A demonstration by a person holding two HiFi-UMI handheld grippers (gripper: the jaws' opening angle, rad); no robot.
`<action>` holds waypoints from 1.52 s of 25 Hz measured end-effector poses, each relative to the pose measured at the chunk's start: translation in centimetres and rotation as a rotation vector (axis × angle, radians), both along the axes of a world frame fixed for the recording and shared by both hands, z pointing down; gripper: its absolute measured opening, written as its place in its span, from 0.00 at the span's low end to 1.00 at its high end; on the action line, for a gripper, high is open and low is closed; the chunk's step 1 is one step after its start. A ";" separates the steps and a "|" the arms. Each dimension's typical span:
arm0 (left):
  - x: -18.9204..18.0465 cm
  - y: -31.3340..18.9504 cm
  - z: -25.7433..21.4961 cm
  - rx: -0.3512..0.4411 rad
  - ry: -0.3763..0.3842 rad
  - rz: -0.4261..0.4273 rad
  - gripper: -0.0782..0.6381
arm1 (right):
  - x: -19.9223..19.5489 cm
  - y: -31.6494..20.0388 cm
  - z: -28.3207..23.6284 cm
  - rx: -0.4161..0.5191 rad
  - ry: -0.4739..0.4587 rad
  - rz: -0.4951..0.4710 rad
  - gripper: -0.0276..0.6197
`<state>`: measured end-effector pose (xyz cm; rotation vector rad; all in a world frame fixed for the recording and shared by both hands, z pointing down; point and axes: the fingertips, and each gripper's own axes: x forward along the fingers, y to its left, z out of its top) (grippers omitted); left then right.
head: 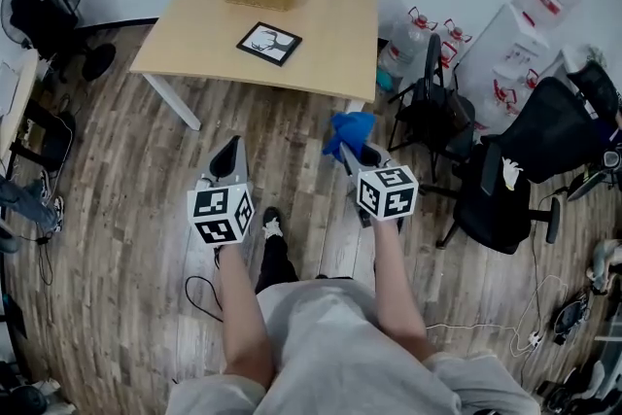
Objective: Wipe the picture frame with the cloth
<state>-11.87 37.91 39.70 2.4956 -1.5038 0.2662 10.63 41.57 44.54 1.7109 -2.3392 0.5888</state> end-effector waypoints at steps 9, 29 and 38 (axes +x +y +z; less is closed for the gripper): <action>0.5 -11.7 0.7 -0.052 0.047 0.061 0.18 | 1.6 -9.6 -0.8 -0.038 0.046 0.085 0.12; -1.6 -33.0 4.3 -0.122 0.026 0.209 0.18 | -2.6 -30.4 1.8 -0.083 0.101 0.169 0.12; 0.5 -38.6 4.9 -0.112 -0.053 0.248 0.18 | -0.5 -37.4 2.1 -0.084 0.207 0.153 0.12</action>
